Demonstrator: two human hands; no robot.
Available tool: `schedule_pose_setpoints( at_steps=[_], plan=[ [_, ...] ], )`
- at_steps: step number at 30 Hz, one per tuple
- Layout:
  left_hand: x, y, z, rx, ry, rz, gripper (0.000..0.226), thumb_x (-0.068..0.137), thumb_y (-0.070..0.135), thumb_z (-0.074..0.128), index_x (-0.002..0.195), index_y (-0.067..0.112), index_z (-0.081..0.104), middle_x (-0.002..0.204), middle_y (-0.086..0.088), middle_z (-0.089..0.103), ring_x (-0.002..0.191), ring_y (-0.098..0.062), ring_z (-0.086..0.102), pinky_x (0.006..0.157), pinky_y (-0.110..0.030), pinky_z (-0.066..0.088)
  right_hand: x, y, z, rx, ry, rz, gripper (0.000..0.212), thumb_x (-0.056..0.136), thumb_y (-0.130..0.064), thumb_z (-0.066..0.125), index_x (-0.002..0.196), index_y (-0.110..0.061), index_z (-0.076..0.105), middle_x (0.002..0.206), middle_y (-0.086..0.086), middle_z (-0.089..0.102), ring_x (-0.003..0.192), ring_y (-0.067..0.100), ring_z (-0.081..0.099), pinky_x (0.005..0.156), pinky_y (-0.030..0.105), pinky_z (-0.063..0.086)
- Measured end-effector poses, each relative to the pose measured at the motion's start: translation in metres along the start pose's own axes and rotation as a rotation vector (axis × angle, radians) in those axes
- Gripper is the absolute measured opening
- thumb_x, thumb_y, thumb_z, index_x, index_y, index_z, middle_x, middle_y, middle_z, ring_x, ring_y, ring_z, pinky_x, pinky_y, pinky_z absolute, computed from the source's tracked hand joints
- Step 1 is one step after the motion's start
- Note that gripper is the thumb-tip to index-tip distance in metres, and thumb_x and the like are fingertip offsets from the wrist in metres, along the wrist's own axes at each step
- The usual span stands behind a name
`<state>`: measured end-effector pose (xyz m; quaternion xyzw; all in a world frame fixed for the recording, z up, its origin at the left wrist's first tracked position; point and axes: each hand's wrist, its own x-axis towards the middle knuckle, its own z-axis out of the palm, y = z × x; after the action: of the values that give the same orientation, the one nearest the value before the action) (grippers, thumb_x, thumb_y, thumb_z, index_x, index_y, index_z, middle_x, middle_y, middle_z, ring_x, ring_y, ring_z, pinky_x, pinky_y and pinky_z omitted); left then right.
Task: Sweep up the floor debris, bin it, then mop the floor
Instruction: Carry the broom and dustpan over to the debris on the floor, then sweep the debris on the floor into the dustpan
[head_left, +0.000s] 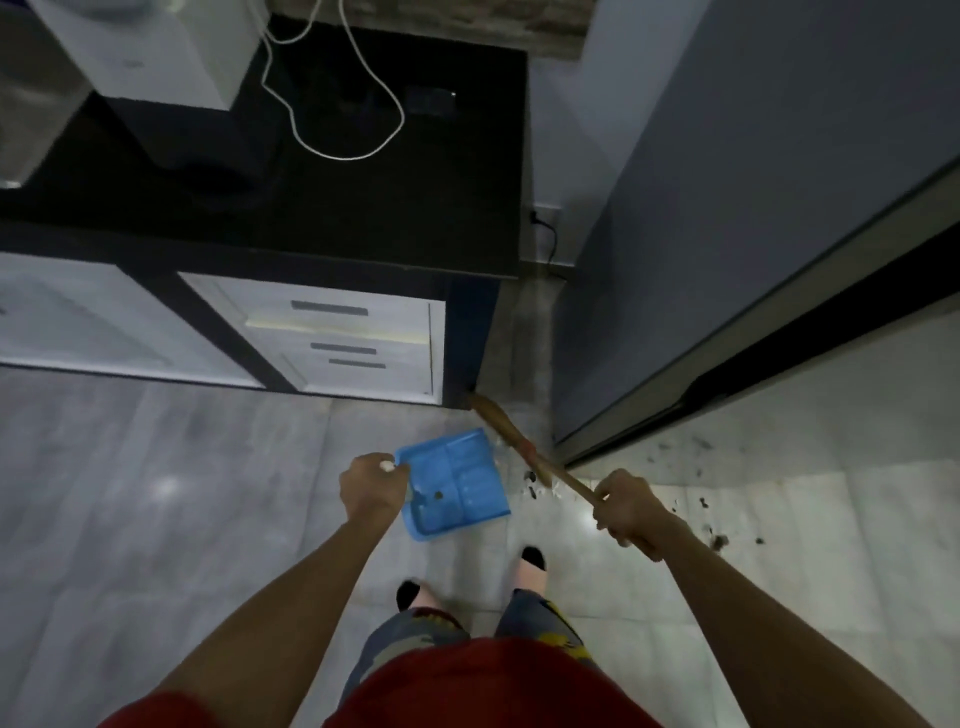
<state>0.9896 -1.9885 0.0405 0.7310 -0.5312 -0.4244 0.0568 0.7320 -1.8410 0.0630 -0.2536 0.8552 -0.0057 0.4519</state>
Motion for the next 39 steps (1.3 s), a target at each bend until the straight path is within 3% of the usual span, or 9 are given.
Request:
schedule_pose_setpoints(
  at_steps=[3, 8, 12, 16, 21, 25, 29, 37, 39],
  plan=[
    [0.016, 0.007, 0.004, 0.029, -0.027, 0.013, 0.018, 0.083, 0.019, 0.063, 0.069, 0.009, 0.070, 0.076, -0.006, 0.068, 0.082, -0.028, 0.064, 0.071, -0.026, 0.043, 0.003, -0.003, -0.006, 0.184, 0.006, 0.093, 0.015, 0.087, 0.006, 0.054, 0.088, 0.014, 0.067, 0.083, 0.029, 0.071, 0.051, 0.026, 0.055, 0.049, 0.029, 0.046],
    [0.038, 0.015, 0.018, 0.109, -0.004, 0.045, 0.022, 0.084, 0.019, 0.061, 0.068, 0.005, 0.067, 0.077, -0.010, 0.069, 0.078, -0.030, 0.065, 0.071, -0.031, 0.047, 0.029, -0.014, -0.026, 0.451, 0.073, 0.146, 0.019, 0.091, 0.004, 0.050, 0.076, 0.004, 0.062, 0.064, 0.017, 0.062, 0.038, 0.018, 0.047, 0.038, 0.023, 0.041],
    [0.056, 0.023, 0.026, 0.100, 0.043, 0.041, 0.024, 0.084, 0.020, 0.064, 0.099, 0.005, 0.073, 0.104, -0.015, 0.072, 0.097, -0.032, 0.066, 0.081, -0.027, 0.045, 0.079, -0.039, -0.051, 0.378, 0.130, 0.059, 0.025, 0.091, -0.002, 0.051, 0.068, -0.003, 0.061, 0.061, 0.012, 0.062, 0.047, 0.022, 0.056, 0.048, 0.029, 0.050],
    [0.072, 0.033, 0.031, 0.097, 0.096, 0.016, 0.025, 0.082, 0.021, 0.067, 0.102, 0.008, 0.074, 0.104, -0.013, 0.073, 0.100, -0.032, 0.066, 0.084, -0.029, 0.046, 0.143, -0.065, -0.069, 0.303, 0.246, -0.027, 0.031, 0.088, -0.004, 0.049, 0.059, -0.013, 0.056, 0.055, 0.006, 0.058, 0.048, 0.021, 0.056, 0.045, 0.022, 0.047],
    [0.088, 0.044, 0.047, 0.143, 0.131, -0.026, 0.030, 0.083, 0.026, 0.065, 0.110, 0.013, 0.071, 0.103, -0.012, 0.074, 0.089, -0.027, 0.066, 0.085, -0.035, 0.051, 0.234, -0.095, -0.087, 0.205, 0.274, -0.089, 0.024, 0.096, -0.010, 0.048, 0.090, -0.001, 0.070, 0.088, 0.022, 0.066, 0.082, 0.028, 0.061, 0.067, 0.029, 0.037],
    [0.096, 0.054, 0.056, 0.216, 0.146, -0.030, 0.031, 0.085, 0.026, 0.064, 0.113, 0.014, 0.070, 0.101, -0.011, 0.073, 0.079, -0.022, 0.064, 0.076, -0.028, 0.048, 0.295, -0.115, -0.095, 0.138, 0.318, -0.099, 0.031, 0.098, -0.013, 0.046, 0.111, 0.009, 0.063, 0.113, 0.029, 0.064, 0.105, 0.041, 0.062, 0.078, 0.037, 0.047],
    [0.100, 0.059, 0.059, 0.215, 0.172, -0.058, 0.033, 0.086, 0.025, 0.065, 0.117, 0.014, 0.068, 0.093, -0.005, 0.070, 0.055, -0.002, 0.050, 0.049, -0.012, 0.032, 0.346, -0.124, -0.097, 0.067, 0.308, -0.085, 0.031, 0.099, -0.013, 0.047, 0.118, 0.009, 0.057, 0.120, 0.027, 0.061, 0.109, 0.040, 0.060, 0.074, 0.034, 0.042],
    [0.096, 0.054, 0.060, 0.259, 0.211, -0.080, 0.031, 0.086, 0.023, 0.065, 0.115, 0.014, 0.069, 0.081, 0.002, 0.064, 0.058, -0.003, 0.051, 0.054, -0.012, 0.033, 0.379, -0.090, -0.073, 0.047, 0.176, -0.012, 0.030, 0.093, -0.007, 0.051, 0.119, 0.003, 0.062, 0.125, 0.023, 0.062, 0.114, 0.037, 0.061, 0.093, 0.038, 0.051],
    [0.095, 0.056, 0.063, 0.238, 0.213, -0.087, 0.031, 0.086, 0.023, 0.065, 0.115, 0.014, 0.069, 0.080, 0.002, 0.065, 0.059, -0.006, 0.053, 0.054, -0.015, 0.036, 0.363, -0.072, -0.058, 0.094, 0.125, 0.009, 0.028, 0.092, -0.005, 0.051, 0.115, 0.000, 0.066, 0.118, 0.021, 0.067, 0.103, 0.035, 0.067, 0.077, 0.033, 0.058]
  ],
)
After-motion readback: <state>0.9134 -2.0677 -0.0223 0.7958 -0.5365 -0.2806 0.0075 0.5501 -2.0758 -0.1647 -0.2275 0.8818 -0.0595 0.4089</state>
